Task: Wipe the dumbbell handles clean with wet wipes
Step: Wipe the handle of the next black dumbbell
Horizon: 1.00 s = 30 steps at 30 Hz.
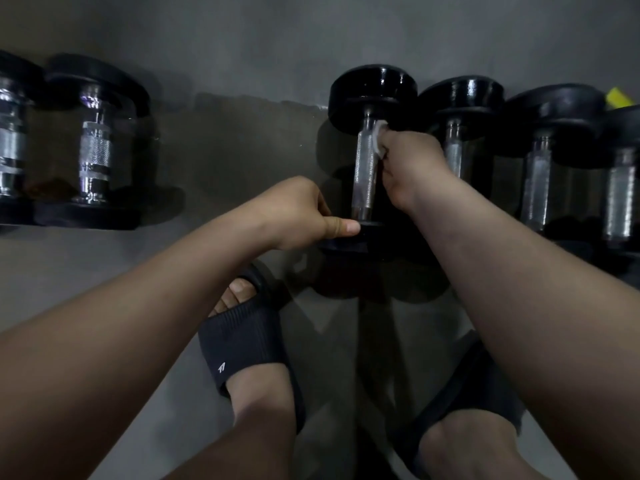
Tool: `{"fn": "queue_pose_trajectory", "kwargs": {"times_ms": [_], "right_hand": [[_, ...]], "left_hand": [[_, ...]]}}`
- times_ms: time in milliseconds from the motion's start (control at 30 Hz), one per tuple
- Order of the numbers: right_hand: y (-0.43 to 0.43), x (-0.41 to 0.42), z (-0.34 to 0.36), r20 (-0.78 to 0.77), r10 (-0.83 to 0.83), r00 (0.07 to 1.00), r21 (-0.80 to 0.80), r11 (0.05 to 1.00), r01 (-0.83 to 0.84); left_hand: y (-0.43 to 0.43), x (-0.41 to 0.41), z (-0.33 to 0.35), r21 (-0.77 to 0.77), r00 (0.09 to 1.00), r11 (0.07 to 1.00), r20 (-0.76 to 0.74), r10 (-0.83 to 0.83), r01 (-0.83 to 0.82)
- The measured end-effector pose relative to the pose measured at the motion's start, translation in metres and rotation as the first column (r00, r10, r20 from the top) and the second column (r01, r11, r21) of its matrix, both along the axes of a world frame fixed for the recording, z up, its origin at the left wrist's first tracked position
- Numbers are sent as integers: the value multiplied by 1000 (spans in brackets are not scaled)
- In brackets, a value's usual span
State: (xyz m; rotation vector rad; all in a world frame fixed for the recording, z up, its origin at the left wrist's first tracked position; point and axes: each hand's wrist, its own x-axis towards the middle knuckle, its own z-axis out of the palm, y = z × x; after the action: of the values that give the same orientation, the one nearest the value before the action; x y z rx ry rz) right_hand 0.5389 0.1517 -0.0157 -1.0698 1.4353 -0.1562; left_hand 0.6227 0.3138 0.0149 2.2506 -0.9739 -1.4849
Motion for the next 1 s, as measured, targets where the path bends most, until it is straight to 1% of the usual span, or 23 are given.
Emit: {"fn": "queue_pose_trajectory", "kwargs": {"times_ms": [100,133,200,267,300,333,400,433,467,500,533,600,700,733,767,867,933,1000], "right_hand": [[3,1,8,-69,53,996,-192,979,-66],[3,0,10,-94,83,992,-231,967,-103],[4,-6,15,-157,179,971,-259,942,-215],[5,-16,24,-256,338,905,-227,889,-397],[6,-22,31,-323,435,841,-194,839,-508],[8,-28,38,-396,524,754,-151,773,-616],[15,-36,47,-528,651,546,-57,614,-787],[19,-38,49,-569,686,452,-15,542,-840],[22,-39,50,-595,702,393,10,494,-869],[23,-39,51,-604,709,365,17,469,-883],[22,-38,52,-599,717,356,22,459,-888],[15,-37,51,-550,742,383,26,473,-881],[6,-42,44,-432,735,522,-12,574,-819],[4,-45,40,-412,737,535,-20,580,-815],[2,-46,38,-408,755,514,-14,558,-830],[-3,-44,36,-414,816,403,59,466,-883],[-6,-43,34,-383,843,377,117,449,-886],[-6,-42,32,-401,856,325,158,414,-896]], "left_hand": [[-1,-1,0,2,1000,1000,16,-8,8],[-1,-2,1,2,1000,1000,19,-8,8],[-1,-2,2,0,1000,1000,15,-3,3],[-1,-2,3,-1,1000,1000,12,3,-3],[-1,-2,4,0,1000,1000,10,4,-4],[-1,-2,5,3,1000,1000,8,1,-1],[-2,-3,5,5,1000,1000,9,-5,5],[-2,-3,6,5,1000,1000,7,-1,1],[-2,-4,6,4,1000,1000,4,5,-5],[-1,-5,6,2,1000,1000,-1,11,-11],[-1,-6,7,-1,1000,1000,-5,15,-15],[1,-7,7,-11,1000,1000,-9,28,-28],[4,-7,6,-21,998,998,-18,52,-52],[5,-8,5,-23,998,998,-21,60,-60],[6,-8,5,-22,998,998,-23,66,-66],[8,-8,3,-23,996,997,-30,79,-79],[9,-10,3,-35,994,994,-33,100,-101],[9,-12,2,-47,992,991,-26,121,-122]]}}
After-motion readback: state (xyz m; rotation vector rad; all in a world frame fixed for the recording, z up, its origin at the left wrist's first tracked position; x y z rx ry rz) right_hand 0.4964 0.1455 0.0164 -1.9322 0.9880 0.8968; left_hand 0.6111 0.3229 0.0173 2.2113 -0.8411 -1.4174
